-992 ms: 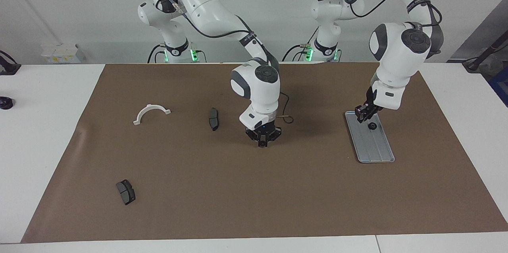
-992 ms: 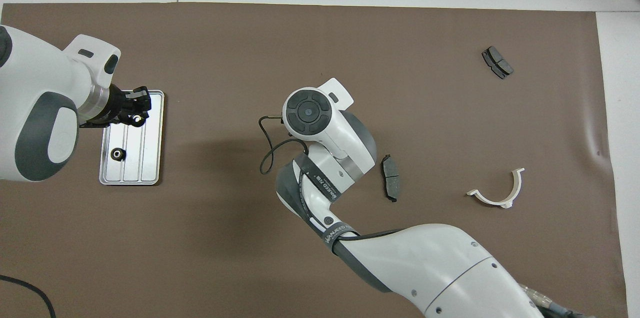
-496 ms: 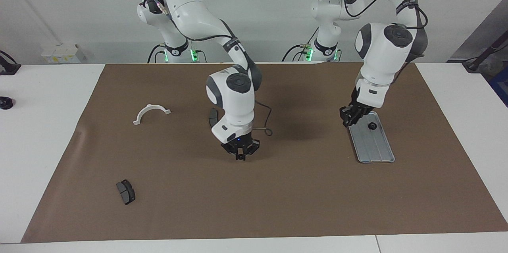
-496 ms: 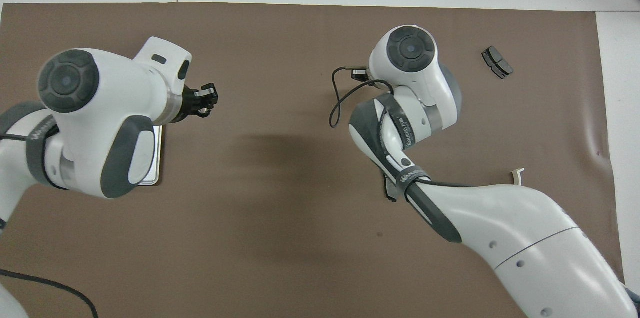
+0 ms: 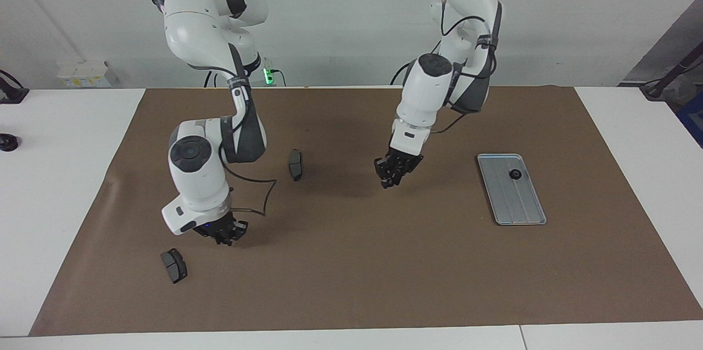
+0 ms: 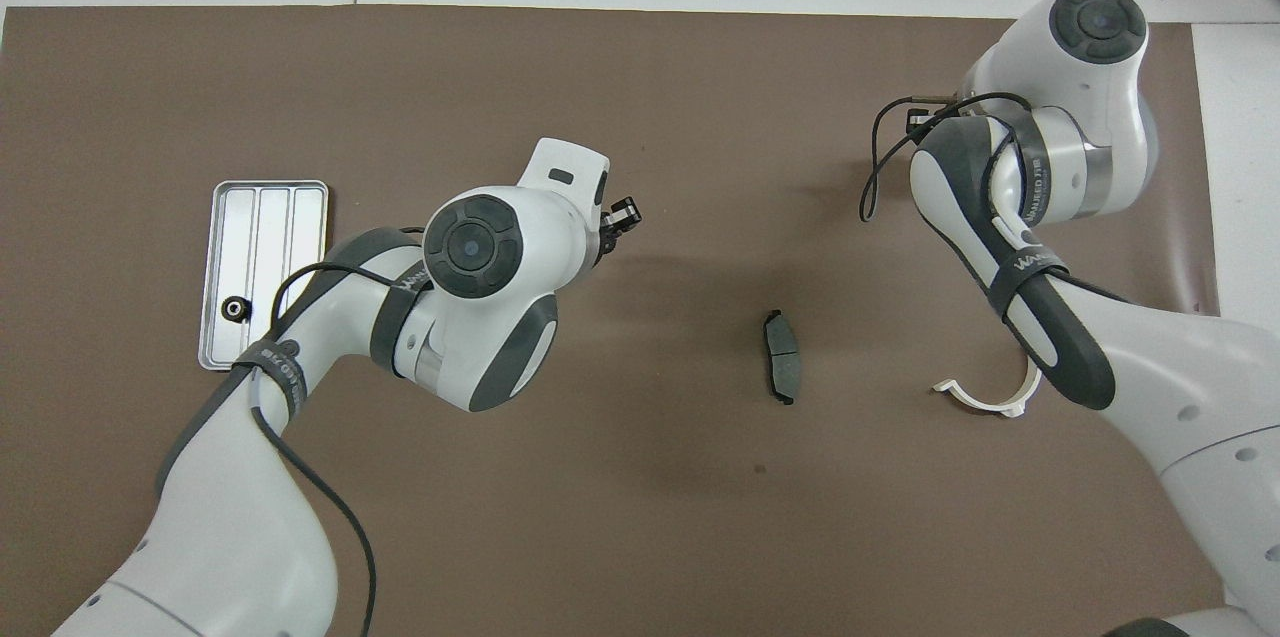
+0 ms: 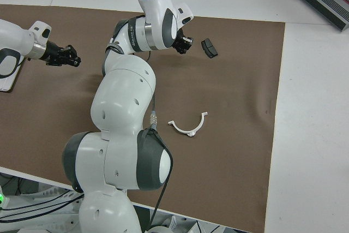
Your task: Place bearing gear from tray to pile
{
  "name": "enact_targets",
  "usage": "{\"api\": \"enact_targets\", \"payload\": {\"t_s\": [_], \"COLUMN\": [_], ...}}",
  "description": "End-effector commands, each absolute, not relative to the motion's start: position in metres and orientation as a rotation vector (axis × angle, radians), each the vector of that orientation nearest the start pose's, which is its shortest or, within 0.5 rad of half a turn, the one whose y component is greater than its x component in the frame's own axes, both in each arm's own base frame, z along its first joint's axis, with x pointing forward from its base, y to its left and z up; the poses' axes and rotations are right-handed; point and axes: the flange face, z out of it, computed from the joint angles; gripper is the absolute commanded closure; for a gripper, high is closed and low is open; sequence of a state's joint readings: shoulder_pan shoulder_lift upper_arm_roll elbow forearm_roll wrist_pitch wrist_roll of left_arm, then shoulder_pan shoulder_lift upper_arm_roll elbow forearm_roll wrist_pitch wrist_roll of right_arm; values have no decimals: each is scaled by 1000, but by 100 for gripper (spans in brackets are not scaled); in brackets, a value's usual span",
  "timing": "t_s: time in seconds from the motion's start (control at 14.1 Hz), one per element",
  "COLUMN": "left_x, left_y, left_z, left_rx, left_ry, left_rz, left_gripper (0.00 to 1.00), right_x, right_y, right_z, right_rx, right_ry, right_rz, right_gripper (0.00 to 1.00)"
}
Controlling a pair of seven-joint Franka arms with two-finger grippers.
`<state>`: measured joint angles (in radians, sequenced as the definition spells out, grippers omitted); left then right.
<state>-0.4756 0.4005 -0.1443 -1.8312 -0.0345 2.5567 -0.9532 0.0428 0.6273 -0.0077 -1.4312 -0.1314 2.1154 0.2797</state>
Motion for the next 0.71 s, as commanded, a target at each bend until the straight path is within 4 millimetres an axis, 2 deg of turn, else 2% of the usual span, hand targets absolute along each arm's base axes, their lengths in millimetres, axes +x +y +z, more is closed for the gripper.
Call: {"api": "enact_targets", "payload": {"t_s": [0.0, 0.14, 0.21, 0.28, 0.35, 0.43, 0.5, 0.57, 0.64], "left_x": [553, 553, 553, 546, 543, 544, 544, 545, 551], "left_y": [-410, -410, -409, -410, -409, -408, -408, -409, -405], "left_z": [320, 319, 315, 300, 296, 296, 297, 299, 306], "left_rx": [-3388, -3402, -3405, -3407, -3416, -3416, -3414, -3412, -3405], "left_ry": [-687, -702, -712, -705, -709, -715, -716, -742, -811], "left_rz": [-345, -374, -377, -378, -396, -398, -394, -388, -393], "left_gripper": [100, 100, 99, 97, 90, 61, 24, 0, 0], "right_x": [720, 717, 713, 712, 712, 713, 713, 713, 714], "right_y": [-16, -35, -45, -45, -42, -37, -35, -33, -31], "right_z": [335, 333, 329, 329, 329, 329, 329, 330, 331], "right_rx": [-3223, -3224, -3223, -3221, -3220, -3203, -3184, -3176, -3173], "right_ry": [332, 335, 356, 362, 367, 375, 391, 396, 400], "right_rz": [-98, -83, -70, -67, -68, -66, -63, -67, -74], "right_gripper": [94, 90, 81, 71, 55, 45, 32, 23, 21]}}
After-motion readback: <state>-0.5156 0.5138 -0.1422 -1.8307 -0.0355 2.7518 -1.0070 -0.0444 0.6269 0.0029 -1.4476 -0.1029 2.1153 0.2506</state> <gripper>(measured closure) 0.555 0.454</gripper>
